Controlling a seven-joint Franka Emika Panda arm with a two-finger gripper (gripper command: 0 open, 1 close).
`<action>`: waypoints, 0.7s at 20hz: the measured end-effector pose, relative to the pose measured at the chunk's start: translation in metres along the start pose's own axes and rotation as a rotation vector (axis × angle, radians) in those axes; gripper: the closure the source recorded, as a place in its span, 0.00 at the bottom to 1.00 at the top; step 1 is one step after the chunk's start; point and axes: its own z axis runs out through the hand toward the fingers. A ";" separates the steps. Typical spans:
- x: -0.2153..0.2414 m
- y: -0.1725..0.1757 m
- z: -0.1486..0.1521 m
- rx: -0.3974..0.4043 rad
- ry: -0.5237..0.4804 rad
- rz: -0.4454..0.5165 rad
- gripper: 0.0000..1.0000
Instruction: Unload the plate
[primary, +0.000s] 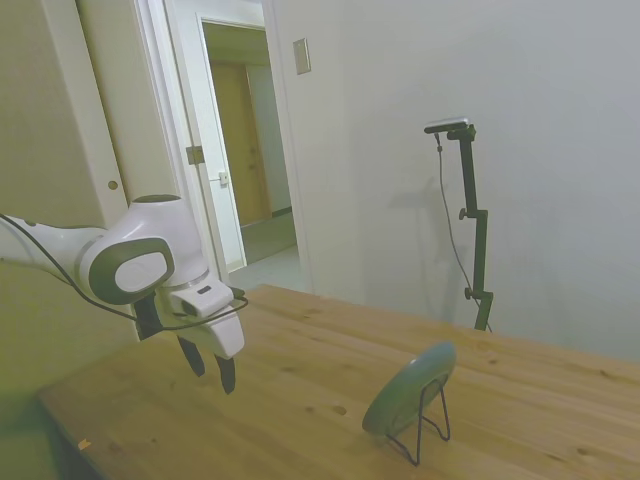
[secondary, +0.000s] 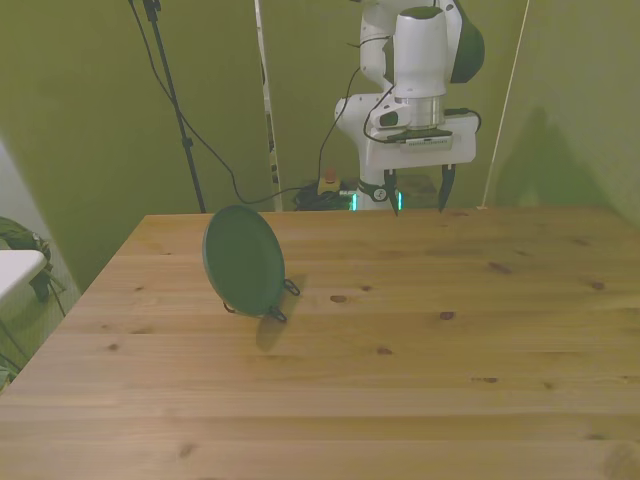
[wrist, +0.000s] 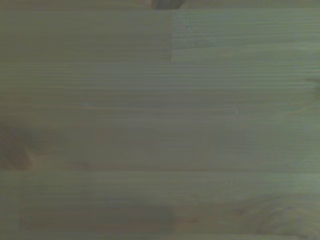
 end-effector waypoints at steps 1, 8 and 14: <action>0.000 0.000 0.000 0.000 -0.001 0.000 0.00; 0.032 0.030 -0.033 -0.013 0.049 0.058 0.00; 0.077 0.066 -0.093 0.001 0.119 0.162 0.00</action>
